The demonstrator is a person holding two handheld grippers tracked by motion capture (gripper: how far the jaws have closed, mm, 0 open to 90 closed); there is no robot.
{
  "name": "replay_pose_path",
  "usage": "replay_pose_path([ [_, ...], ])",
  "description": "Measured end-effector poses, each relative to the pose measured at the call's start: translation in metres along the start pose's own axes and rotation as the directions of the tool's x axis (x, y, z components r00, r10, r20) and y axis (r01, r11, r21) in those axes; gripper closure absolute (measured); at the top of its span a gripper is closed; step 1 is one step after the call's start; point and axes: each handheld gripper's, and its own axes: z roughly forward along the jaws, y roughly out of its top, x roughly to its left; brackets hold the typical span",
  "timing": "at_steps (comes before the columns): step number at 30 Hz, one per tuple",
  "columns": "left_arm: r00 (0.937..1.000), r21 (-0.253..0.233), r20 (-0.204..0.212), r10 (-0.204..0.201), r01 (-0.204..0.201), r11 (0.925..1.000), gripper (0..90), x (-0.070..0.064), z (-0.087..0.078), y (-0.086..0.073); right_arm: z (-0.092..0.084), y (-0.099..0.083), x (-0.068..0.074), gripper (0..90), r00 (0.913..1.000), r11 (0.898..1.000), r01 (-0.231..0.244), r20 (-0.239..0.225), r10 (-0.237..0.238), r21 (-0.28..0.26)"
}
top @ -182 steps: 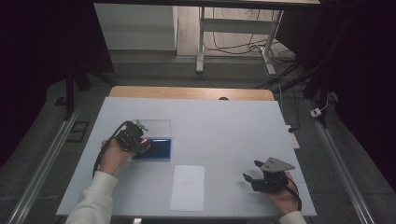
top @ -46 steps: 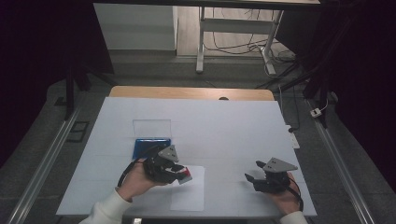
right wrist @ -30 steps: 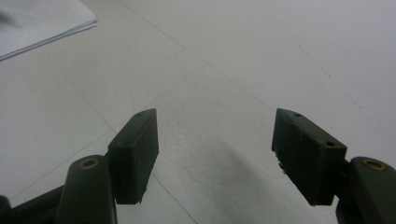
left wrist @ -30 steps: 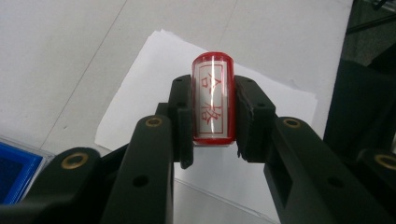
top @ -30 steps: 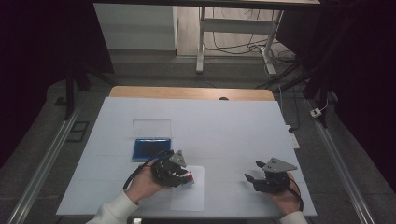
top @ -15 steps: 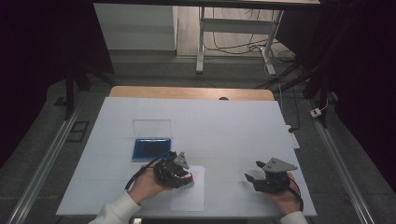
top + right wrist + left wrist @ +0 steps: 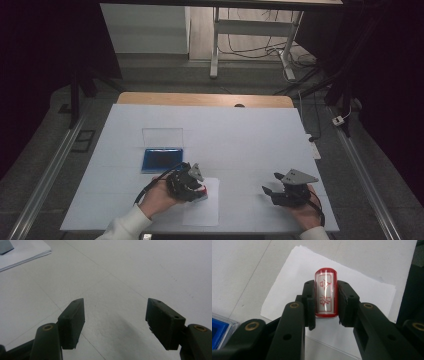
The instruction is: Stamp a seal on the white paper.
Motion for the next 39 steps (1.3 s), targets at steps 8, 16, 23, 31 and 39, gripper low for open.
replay_pose_path([
  [8, 1.0000, 0.012, 0.007, -0.001, 0.001, 0.9999, 70.7, 0.000, 0.001, 0.001, 0.000, 0.000, 0.000, 31.2, 1.0000, 1.000, 0.001, 0.002, -0.001, 0.001],
  [16, 0.9999, 0.048, -0.007, 0.014, -0.014, 0.9988, 70.8, -0.002, 0.002, 0.005, 0.000, 0.000, 0.000, 31.3, 1.0000, 1.000, 0.000, -0.002, 0.000, -0.001],
  [23, 0.9997, 0.087, -0.021, 0.015, -0.013, 0.9962, 71.0, -0.004, 0.004, 0.010, 0.000, 0.001, 0.001, 31.2, 1.0000, 1.000, 0.002, 0.005, -0.002, 0.003],
  [31, 0.9996, 0.120, -0.027, 0.007, -0.004, 0.9927, 71.3, -0.006, 0.007, 0.013, 0.000, 0.001, 0.001, 31.3, 1.0000, 1.000, 0.001, -0.002, -0.001, -0.003],
  [39, 0.9995, 0.129, -0.031, 0.011, -0.007, 0.9916, 71.4, -0.006, 0.008, 0.014, 0.001, 0.002, 0.003, 31.2, 1.0000, 1.000, 0.006, -0.002, -0.006, 0.001],
])
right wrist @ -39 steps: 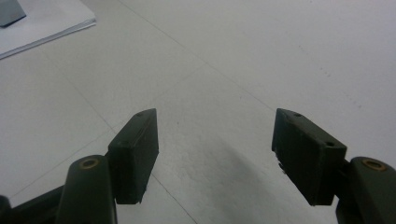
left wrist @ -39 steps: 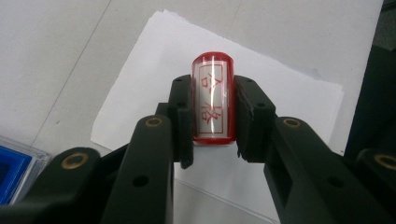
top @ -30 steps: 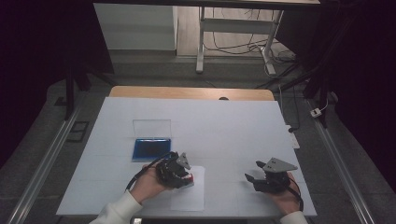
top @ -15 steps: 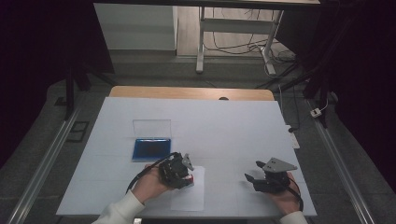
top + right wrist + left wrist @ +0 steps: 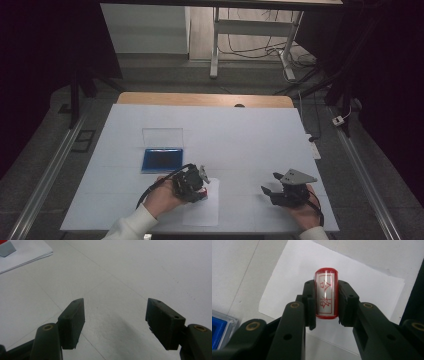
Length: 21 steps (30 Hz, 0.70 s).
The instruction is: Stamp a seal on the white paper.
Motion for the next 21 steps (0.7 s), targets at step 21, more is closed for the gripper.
replay_pose_path([
  [21, 0.9999, -0.003, -0.011, 0.003, -0.003, 1.0000, 71.4, -0.0018, 0.0005, -0.0005, -0.0008, 0.0011, 0.0011, 31.4, 1.0000, 1.000, 0.003, 0.002, -0.003, -0.010],
])
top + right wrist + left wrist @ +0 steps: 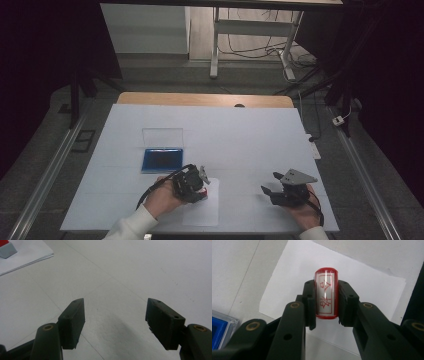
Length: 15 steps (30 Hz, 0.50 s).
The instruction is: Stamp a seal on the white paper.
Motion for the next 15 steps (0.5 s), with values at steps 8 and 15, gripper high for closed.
replay_pose_path([
  [8, 1.0000, -0.007, 0.002, -0.002, 0.002, 1.0000, 71.4, 0.0001, 0.0002, -0.0007, 0.0009, -0.0001, 0.0002, 31.5, 1.0000, 1.000, 0.000, -0.004, 0.000, 0.001],
  [15, 1.0000, -0.028, -0.003, 0.003, -0.003, 0.9996, 71.1, 0.0000, -0.0052, -0.0020, -0.0002, -0.0001, -0.0005, 31.5, 1.0000, 1.000, -0.003, -0.001, 0.003, -0.004],
])
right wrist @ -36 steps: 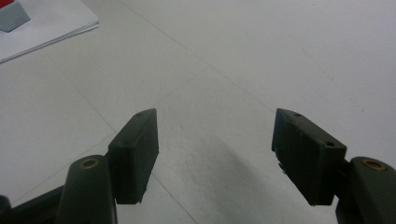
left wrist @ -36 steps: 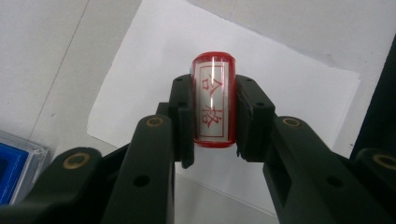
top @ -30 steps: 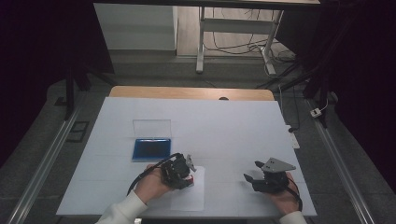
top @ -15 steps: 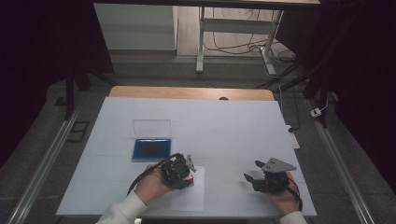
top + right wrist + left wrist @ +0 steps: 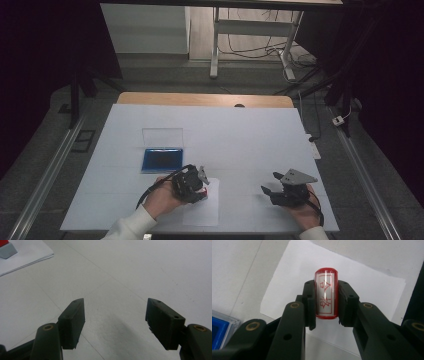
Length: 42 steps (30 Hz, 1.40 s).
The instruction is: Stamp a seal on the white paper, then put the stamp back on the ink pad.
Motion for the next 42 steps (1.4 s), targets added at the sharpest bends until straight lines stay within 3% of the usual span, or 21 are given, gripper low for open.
replay_pose_path([
  [3, 1.0000, 0.003, -0.007, 0.003, -0.003, 1.0000, 70.9, 0.000, -0.001, -0.001, -0.001, -0.001, -0.001, 31.4, 1.0000, 1.000, -0.002, 0.008, 0.002, 0.006],
  [9, 0.9999, -0.084, -0.009, -0.011, 0.010, 0.9964, 70.8, 0.003, -0.021, -0.001, -0.003, -0.001, -0.003, 31.5, 0.9999, 1.000, -0.007, 0.010, 0.007, -0.005],
  [18, 0.9999, -0.209, 0.012, -0.009, 0.012, 0.9779, 70.7, 0.005, -0.052, -0.007, -0.003, -0.001, -0.002, 31.5, 1.0000, 1.000, -0.004, 0.007, 0.004, -0.007],
  [26, 0.9984, -0.291, 0.003, -0.057, 0.055, 0.9551, 70.7, 0.017, -0.074, -0.017, -0.004, 0.000, -0.001, 31.6, 0.9999, 1.000, -0.008, 0.010, 0.008, -0.012],
  [33, 0.9949, -0.340, -0.004, -0.101, 0.093, 0.9357, 70.6, 0.028, -0.085, -0.024, -0.004, -0.001, -0.001, 31.6, 0.9999, 1.000, -0.007, 0.010, 0.007, -0.010],
  [42, 0.9870, -0.361, -0.026, -0.158, 0.138, 0.9224, 70.6, 0.043, -0.086, -0.032, -0.004, 0.000, -0.001, 31.7, 0.9999, 1.000, -0.006, 0.011, 0.006, -0.010],
])
